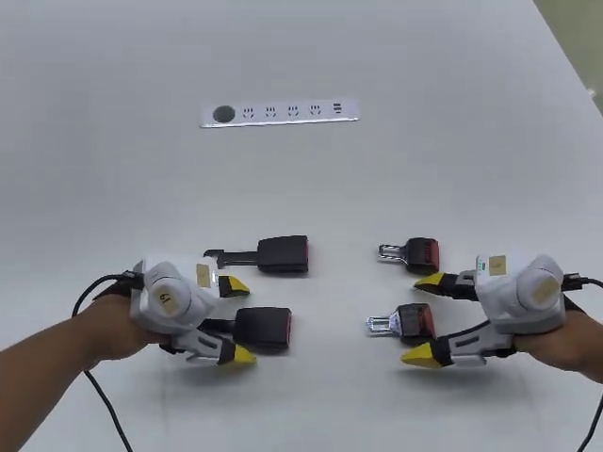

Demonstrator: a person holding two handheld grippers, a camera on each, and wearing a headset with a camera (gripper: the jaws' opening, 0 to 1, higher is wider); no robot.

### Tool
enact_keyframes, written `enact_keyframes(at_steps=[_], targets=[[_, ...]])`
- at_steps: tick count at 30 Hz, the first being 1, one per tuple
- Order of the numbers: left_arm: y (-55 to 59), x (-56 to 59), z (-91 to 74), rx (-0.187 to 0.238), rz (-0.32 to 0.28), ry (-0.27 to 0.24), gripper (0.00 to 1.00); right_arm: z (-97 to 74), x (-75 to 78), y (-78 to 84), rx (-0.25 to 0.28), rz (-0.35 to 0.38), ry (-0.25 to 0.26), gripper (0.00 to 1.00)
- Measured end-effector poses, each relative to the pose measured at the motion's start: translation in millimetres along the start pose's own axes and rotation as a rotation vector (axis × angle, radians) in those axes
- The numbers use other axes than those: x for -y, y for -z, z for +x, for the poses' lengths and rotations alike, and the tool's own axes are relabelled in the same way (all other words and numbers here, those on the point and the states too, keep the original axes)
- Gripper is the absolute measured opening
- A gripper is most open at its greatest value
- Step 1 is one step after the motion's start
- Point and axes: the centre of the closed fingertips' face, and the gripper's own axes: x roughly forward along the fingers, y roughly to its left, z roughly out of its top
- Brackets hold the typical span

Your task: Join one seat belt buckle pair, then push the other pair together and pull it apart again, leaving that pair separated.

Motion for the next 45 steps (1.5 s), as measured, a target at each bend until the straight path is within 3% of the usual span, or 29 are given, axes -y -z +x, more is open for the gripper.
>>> enact_keyframes(at_steps=[2, 12, 18, 22, 27, 36, 45], targets=[[-1.8, -1.0, -0.2, 0.011, -0.012, 0.002, 0.56, -0.2, 1.0, 3.6, -0.01, -0.011, -0.015, 0.59], [0.7, 1.6, -0.4, 0.01, 0.015, 0.022, 0.47, 2.5, -2.4, 6.9, -0.049, -0.073, -0.048, 0.54], [2.4, 2.3, -0.2, -0.011, 0.073, 0.008, 0.36, 4.1, -3.4, 9.1, -0.07, -0.105, -0.062, 0.48], [4.6, 1.2, 0.0, -0.019, 0.106, -0.001, 0.35, 4.7, 0.2, 12.9, -0.083, -0.113, -0.051, 0.41], [7.1, 0.5, 0.5, -0.019, 0.098, -0.009, 0.34, 5.1, 3.1, 15.0, -0.1, -0.141, -0.037, 0.34], [5.8, 3.9, -0.3, -0.036, 0.095, -0.01, 0.33, 5.0, -1.1, 9.8, -0.144, -0.157, -0.037, 0.33], [8.2, 4.7, 1.5, -0.048, 0.079, -0.018, 0.33, 4.2, 4.8, 16.9, -0.166, -0.16, -0.038, 0.33]])
